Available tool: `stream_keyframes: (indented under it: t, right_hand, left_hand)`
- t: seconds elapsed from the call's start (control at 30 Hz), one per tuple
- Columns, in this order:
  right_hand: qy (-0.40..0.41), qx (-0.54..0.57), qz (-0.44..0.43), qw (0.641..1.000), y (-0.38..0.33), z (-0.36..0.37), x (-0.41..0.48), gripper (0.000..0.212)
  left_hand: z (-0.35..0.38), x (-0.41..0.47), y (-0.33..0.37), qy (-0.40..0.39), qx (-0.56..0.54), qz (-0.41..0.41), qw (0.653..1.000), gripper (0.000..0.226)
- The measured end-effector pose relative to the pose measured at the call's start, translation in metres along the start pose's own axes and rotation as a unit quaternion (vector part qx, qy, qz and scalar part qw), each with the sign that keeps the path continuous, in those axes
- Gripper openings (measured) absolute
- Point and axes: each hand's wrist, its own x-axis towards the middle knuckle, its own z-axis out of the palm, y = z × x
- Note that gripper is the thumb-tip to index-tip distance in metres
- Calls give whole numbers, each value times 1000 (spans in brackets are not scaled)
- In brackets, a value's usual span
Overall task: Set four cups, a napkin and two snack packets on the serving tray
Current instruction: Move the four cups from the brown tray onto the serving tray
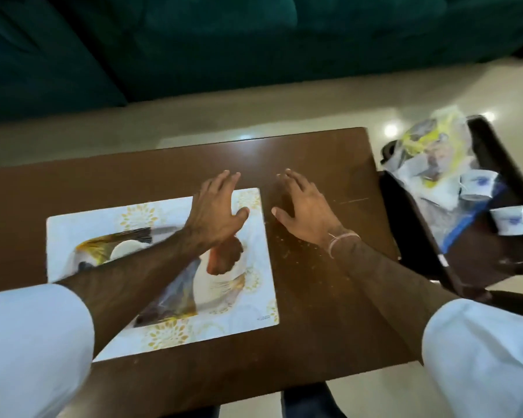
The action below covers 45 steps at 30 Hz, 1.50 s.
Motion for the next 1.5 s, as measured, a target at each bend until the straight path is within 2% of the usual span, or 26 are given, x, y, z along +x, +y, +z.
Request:
stream_keyframes:
  t: [0.3,0.53,0.7,0.77,0.9,1.03,1.13,1.37,1.5]
  right_hand:
    - [84,9,84,993,145,-68,-50,68]
    - [166,-4,156,974,259,-109,-101,57]
    - [232,-29,262,936,322,-125,-128,54]
    - [232,-42,325,916,344,-129,-136,57]
    - [206,-2,426,881,378,-132,-148,69]
    - [162,54,436,883,398,-127,-151,75]
    - [172,80,432,882,403,-125,-150,77]
    - [260,144,418,859,391,-119,-151,74]
    - [321,184,375,850,365,-126,-146,73]
  left_hand:
    - [73,68,166,-49,3,89,995,74]
    - [136,111,293,-77,3,177,981,69]
    - [166,135,364,-49,46,199,978,57]
    - [176,143,388,-75,13,198,977,55]
    - [200,163,430,-120,-42,134,983,60]
    - [223,174,457,-133,-45,95,986,64]
    - [233,176,461,-124,-37,91,987,62]
    - [231,167,462,-121,-107,67,985,54]
    - [215,148,436,-72,-137,117,981,66]
